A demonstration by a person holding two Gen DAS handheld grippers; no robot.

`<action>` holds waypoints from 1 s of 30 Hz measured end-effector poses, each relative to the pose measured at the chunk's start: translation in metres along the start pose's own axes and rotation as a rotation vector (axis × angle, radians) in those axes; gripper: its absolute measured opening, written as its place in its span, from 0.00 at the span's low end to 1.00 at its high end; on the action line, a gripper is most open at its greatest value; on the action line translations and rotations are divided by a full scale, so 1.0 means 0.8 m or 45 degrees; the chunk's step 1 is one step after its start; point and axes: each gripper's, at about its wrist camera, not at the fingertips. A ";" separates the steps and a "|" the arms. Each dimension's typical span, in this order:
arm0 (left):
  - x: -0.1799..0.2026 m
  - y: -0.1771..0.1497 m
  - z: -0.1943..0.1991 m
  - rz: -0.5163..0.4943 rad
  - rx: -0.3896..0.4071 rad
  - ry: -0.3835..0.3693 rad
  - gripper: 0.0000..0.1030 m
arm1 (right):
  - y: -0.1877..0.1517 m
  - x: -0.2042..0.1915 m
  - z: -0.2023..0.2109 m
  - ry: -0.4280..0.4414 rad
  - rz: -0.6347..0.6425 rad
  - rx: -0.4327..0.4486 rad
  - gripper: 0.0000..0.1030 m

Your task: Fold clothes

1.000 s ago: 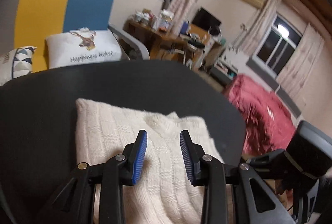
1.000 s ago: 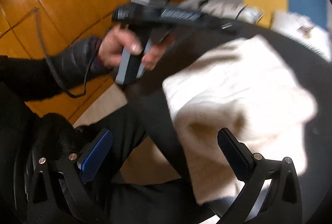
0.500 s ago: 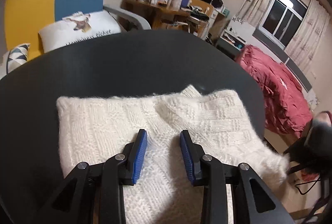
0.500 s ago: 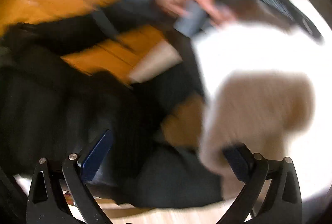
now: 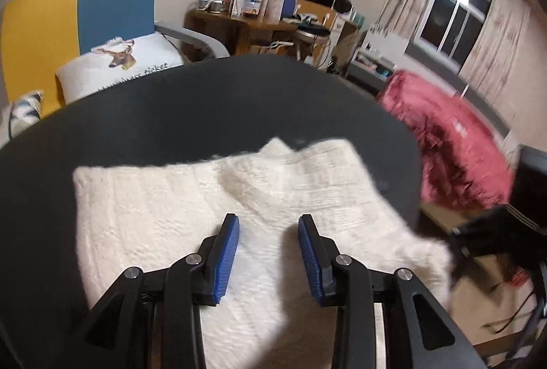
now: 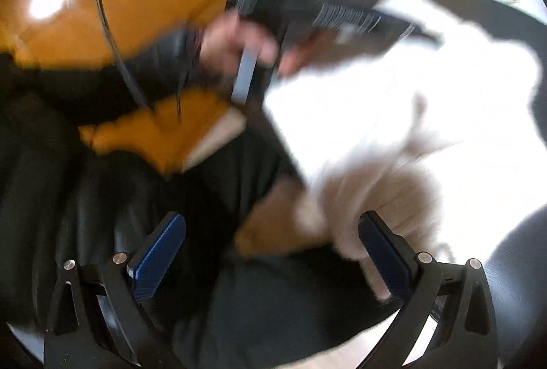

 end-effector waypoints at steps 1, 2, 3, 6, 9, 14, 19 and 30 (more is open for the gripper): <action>-0.002 -0.003 0.004 0.027 0.020 -0.023 0.34 | 0.003 -0.006 0.009 -0.013 -0.038 0.089 1.00; -0.005 -0.006 0.008 0.054 0.040 -0.045 0.34 | 0.001 0.001 0.025 0.017 -0.088 0.191 1.00; -0.007 -0.009 0.011 0.079 0.060 -0.068 0.34 | 0.004 0.014 0.050 0.057 -0.125 0.287 1.00; 0.000 -0.020 0.022 0.085 0.112 -0.144 0.34 | 0.013 0.054 0.101 0.074 -0.266 0.539 1.00; 0.017 -0.037 0.022 0.039 0.108 -0.201 0.34 | 0.033 0.110 0.119 0.148 -0.491 0.603 1.00; 0.012 -0.052 0.016 0.063 0.137 -0.211 0.34 | 0.055 0.167 0.086 0.185 -0.705 0.582 1.00; 0.011 -0.056 0.015 0.069 0.153 -0.226 0.34 | 0.063 0.166 0.047 0.165 -0.708 0.593 1.00; 0.021 -0.069 0.021 0.074 0.187 -0.211 0.34 | 0.084 0.154 0.005 0.040 -0.726 0.560 1.00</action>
Point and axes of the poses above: each gripper's, at about its wrist camera, not at the fingertips, and z roughly against the way its jaws point, x to its right, y to its top, and after that the axes turned 3 degrees about -x, right-handed
